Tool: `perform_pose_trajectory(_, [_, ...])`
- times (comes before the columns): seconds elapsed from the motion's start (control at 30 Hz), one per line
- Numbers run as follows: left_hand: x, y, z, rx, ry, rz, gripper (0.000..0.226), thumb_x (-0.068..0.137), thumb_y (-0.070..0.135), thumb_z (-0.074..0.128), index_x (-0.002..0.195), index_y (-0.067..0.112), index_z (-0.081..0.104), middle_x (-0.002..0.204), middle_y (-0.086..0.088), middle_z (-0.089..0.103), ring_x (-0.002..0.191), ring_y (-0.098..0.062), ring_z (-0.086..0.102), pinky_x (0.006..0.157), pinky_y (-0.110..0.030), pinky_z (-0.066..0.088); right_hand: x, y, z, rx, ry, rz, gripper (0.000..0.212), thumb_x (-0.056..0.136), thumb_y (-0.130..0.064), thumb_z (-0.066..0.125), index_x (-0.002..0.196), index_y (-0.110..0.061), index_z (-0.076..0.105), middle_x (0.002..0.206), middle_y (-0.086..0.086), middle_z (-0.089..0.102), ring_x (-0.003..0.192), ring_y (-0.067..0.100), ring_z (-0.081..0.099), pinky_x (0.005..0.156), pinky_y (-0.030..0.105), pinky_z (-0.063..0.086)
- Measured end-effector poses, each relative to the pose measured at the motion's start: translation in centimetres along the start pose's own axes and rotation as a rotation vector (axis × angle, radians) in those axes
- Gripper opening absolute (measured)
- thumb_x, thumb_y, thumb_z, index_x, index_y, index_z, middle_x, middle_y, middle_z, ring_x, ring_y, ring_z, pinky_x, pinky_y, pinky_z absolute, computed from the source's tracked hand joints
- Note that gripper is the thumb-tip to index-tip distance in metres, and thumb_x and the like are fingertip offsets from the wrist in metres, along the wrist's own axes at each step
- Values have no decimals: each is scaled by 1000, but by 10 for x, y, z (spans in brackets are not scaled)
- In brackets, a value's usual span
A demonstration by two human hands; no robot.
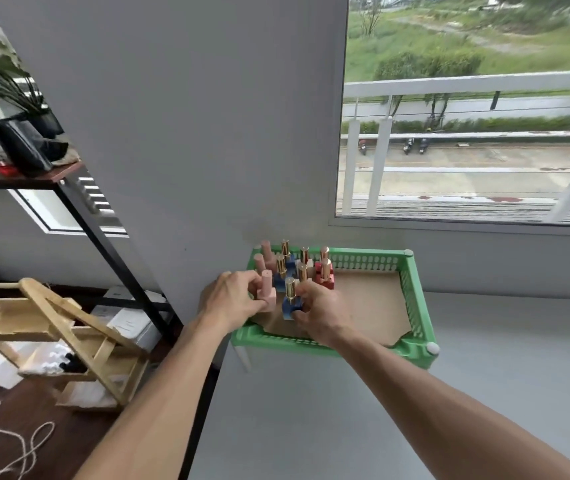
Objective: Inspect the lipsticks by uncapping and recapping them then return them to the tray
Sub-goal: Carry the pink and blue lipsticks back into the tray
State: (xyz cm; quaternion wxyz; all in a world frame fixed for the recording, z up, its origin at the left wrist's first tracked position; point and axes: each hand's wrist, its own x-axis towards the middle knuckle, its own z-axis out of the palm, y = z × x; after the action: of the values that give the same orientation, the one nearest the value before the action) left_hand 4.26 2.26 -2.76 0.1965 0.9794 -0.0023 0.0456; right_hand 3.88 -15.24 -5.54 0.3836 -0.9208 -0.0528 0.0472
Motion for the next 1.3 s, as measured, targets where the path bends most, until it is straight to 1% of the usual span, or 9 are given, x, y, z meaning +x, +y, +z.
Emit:
perform_pose_trajectory(0.13, [5,-8,8,33,48,25,34,66,44,81,96,35,68,94,3,67,88,-20,54,65,-29,38,-1,1,6,-1,22,-44,27,81,-23,66,105,-29,56,102,4,71,88,24,65,76,40,56])
perform_pose_trajectory(0.27, [7,-12,14,52,86,67,33,69,39,80,98,28,69,95,4,69,82,-18,45,63,-30,34,-3,4,6,-9,61,-78,23,84,-25,63,105,-26,53,92,6,70,82,25,63,73,40,55])
perform_pose_trajectory(0.4, [5,-15,17,58,133,91,40,70,35,79,106,26,66,94,2,69,82,-20,46,63,-31,37,0,2,6,-33,67,-77,16,85,-23,62,100,-22,56,91,7,71,83,26,63,74,41,54])
perform_pose_trajectory(0.5, [7,-16,17,54,139,103,36,69,35,80,99,21,67,85,1,61,81,-21,48,64,-32,39,3,-1,10,-28,84,-57,13,84,-23,63,96,-21,57,89,7,70,81,27,63,72,40,54])
perform_pose_trajectory(0.6, [11,-19,16,69,138,112,32,69,35,81,91,18,65,77,4,50,79,-21,47,61,-31,34,7,-4,14,-49,108,-47,11,82,-25,62,90,-23,56,86,5,70,76,27,60,63,33,48])
perform_pose_trajectory(0.8, [20,-24,17,68,142,116,30,68,31,81,81,14,60,73,3,46,74,-22,45,60,-30,32,17,-8,23,-65,126,-47,6,84,-26,57,84,-24,51,86,6,68,75,28,57,58,31,35])
perform_pose_trajectory(1.0, [19,-25,18,26,152,85,35,69,31,79,70,22,46,75,4,48,75,-21,48,58,-29,31,13,-6,20,-37,132,-42,5,85,-22,57,84,-19,54,85,6,67,76,27,58,63,37,48])
perform_pose_trajectory(1.1, [17,-27,19,-10,157,63,33,68,32,79,72,26,47,78,5,51,78,-19,47,60,-29,33,7,-5,18,-53,84,-78,4,84,-22,56,82,-21,59,85,5,68,75,26,60,66,38,52])
perform_pose_trajectory(1.3, [19,-22,20,26,161,66,32,70,32,79,74,24,48,79,5,49,77,-18,46,59,-28,32,7,-6,15,-118,20,-141,22,87,-22,57,105,-24,69,105,6,70,94,26,63,80,36,52])
